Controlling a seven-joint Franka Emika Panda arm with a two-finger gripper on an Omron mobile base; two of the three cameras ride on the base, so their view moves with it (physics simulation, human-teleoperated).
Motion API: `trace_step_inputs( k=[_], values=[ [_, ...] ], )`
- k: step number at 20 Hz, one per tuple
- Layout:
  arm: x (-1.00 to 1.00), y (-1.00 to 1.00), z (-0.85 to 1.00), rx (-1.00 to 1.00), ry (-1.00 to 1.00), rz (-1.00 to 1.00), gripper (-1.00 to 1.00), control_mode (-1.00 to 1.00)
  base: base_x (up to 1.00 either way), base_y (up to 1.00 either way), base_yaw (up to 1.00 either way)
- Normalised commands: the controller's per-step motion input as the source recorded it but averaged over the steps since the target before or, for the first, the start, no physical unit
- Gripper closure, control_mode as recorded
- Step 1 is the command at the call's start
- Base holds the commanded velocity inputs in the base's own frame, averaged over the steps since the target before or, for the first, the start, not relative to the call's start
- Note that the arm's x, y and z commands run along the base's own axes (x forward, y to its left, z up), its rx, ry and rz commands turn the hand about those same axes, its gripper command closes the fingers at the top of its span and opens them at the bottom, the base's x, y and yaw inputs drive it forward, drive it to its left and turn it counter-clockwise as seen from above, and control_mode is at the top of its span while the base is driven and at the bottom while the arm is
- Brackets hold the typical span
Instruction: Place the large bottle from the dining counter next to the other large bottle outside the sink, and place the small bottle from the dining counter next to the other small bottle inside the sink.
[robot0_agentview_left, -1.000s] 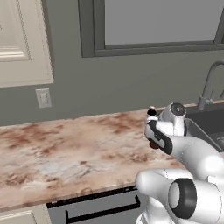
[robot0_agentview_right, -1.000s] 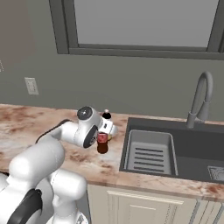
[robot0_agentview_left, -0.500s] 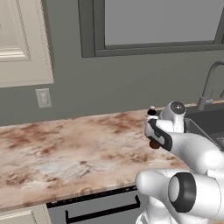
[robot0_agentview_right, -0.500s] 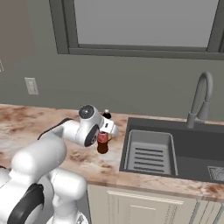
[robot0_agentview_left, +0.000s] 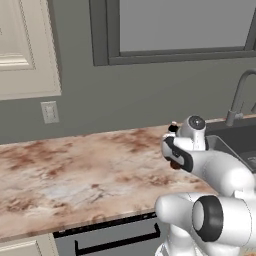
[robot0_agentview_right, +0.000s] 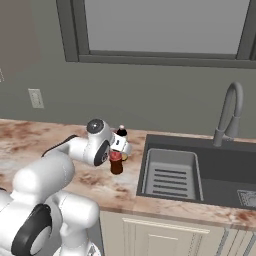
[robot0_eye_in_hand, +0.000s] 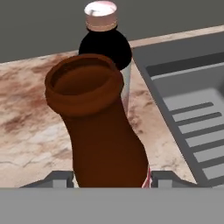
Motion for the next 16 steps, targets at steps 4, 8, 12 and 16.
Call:
trace_step_inputs(
  k=[4, 8, 12, 16],
  values=[
    [-0.16, 0.0, -0.2, 0.0, 0.0, 0.0, -1.0, -1.0, 0.0, 0.0, 0.0],
    [-0.18, -0.07, 0.01, 0.0, -0.01, 0.0, -1.0, -1.0, 0.0, 0.0, 0.0],
    [-0.03, 0.0, 0.29, 0.0, -0.03, 0.0, -1.0, -1.0, 0.0, 0.0, 0.0],
    [0.0, 0.03, 0.51, 0.0, -0.02, 0.0, -1.0, -1.0, 0.0, 0.0, 0.0]
  ],
)
